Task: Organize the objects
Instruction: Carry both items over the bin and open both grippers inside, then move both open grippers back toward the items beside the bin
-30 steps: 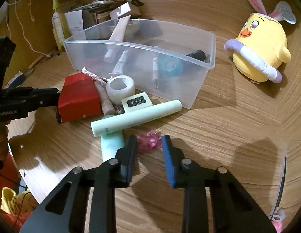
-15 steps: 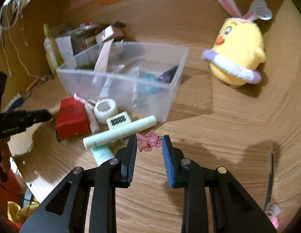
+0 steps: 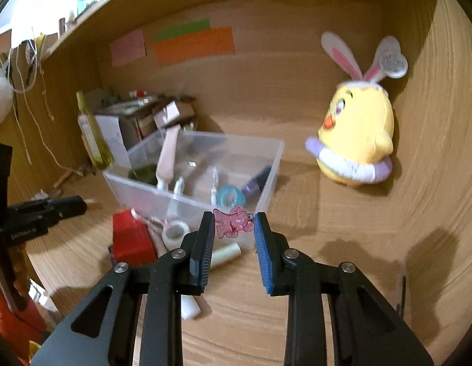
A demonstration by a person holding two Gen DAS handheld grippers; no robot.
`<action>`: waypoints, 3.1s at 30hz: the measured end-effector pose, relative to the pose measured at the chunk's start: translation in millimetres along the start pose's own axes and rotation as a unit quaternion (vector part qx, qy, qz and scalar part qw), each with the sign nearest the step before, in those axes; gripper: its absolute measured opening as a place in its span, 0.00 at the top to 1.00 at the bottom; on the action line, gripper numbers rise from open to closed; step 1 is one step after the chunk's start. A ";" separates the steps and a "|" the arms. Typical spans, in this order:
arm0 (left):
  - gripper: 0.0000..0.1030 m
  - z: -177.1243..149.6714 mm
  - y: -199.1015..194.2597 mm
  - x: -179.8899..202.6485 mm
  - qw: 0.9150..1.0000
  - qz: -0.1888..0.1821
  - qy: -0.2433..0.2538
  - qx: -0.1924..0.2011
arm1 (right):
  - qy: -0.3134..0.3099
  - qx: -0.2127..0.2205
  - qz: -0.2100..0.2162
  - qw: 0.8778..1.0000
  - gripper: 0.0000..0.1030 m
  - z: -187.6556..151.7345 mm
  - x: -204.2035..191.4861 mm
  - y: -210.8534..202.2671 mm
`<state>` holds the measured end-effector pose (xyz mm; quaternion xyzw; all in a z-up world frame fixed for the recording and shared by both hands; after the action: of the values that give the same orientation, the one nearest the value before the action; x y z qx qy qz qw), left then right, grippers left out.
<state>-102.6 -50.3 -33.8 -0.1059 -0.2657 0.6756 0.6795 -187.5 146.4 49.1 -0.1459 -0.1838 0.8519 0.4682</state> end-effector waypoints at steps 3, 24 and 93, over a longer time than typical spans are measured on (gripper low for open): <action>0.78 11.8 0.9 6.3 1.000 -0.006 0.003 0.012 | 0.000 0.014 0.006 1.000 0.77 12.5 -2.6 0.1; 0.78 58.0 68.3 20.5 1.000 -0.025 0.004 -0.005 | -0.002 0.001 0.058 0.998 0.77 57.9 -42.4 70.8; 0.09 -73.9 39.7 11.5 0.990 0.018 0.055 -0.127 | -0.034 -0.141 -0.005 0.989 0.20 -85.2 -20.7 56.1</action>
<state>-100.1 -20.7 -113.1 -0.2334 -0.3098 0.6413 0.6620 -182.7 116.2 -50.4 -0.1808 -0.3185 0.8194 0.4409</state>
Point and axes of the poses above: each gripper's, at about its wrist camera, not at the fingertips, and y roughly the way its jaws point, x to its right, z to its top, the point moved 7 cm from there along y, roughly the way its jaws point, and after that the axes turned 8 degrees about x, right-handed, at the moved point
